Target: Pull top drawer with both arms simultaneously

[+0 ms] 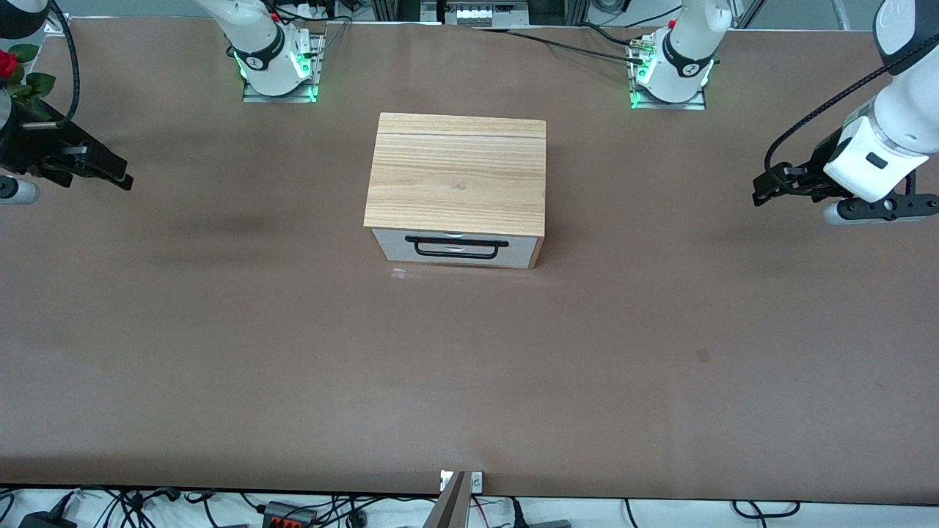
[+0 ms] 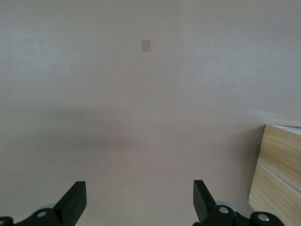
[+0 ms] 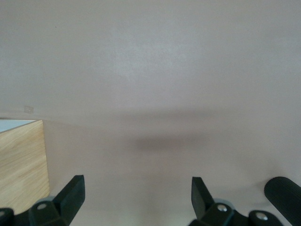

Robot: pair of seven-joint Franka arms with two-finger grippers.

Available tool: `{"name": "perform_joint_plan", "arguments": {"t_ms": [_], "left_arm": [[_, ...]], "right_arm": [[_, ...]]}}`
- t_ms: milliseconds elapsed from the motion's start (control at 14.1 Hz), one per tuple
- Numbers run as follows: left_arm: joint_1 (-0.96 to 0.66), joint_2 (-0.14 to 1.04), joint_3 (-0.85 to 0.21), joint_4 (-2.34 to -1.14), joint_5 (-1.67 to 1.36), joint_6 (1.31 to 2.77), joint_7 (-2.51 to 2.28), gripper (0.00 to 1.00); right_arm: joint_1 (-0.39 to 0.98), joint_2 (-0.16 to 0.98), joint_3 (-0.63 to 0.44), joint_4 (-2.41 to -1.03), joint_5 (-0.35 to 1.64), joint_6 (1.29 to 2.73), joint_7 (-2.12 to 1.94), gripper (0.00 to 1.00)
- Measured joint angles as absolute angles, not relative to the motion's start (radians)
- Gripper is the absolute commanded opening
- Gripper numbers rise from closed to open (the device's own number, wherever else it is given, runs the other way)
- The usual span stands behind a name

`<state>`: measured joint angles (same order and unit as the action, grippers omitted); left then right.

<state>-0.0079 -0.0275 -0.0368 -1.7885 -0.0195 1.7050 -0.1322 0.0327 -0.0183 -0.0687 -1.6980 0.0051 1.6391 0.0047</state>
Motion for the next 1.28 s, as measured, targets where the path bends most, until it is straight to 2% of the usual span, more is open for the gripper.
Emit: {"name": "perform_joint_plan", "arguments": {"t_ms": [426, 781, 1065, 1277], "left_arm": [[-0.008, -0.027, -0.037, -1.784, -0.019, 1.699, -0.131, 1.00], [-0.008, -0.023, -0.038, -1.780, -0.019, 1.699, -0.105, 1.00], [-0.009, 0.014, -0.041, -1.755, -0.071, 1.699, -0.101, 1.00], [-0.007, 0.109, -0.039, -1.733, -0.334, 1.720, -0.074, 1.00]], "right_arm": [[0.036, -0.018, -0.068, -1.698, 0.005, 1.638, 0.005, 1.00], [0.065, 0.019, -0.066, -1.698, 0.023, 1.570, 0.004, 1.00], [0.119, 0.131, -0.064, -1.700, 0.289, 1.565, 0.004, 1.00], [0.126, 0.225, -0.064, -1.699, 0.475, 1.581, -0.057, 1.00]]}}
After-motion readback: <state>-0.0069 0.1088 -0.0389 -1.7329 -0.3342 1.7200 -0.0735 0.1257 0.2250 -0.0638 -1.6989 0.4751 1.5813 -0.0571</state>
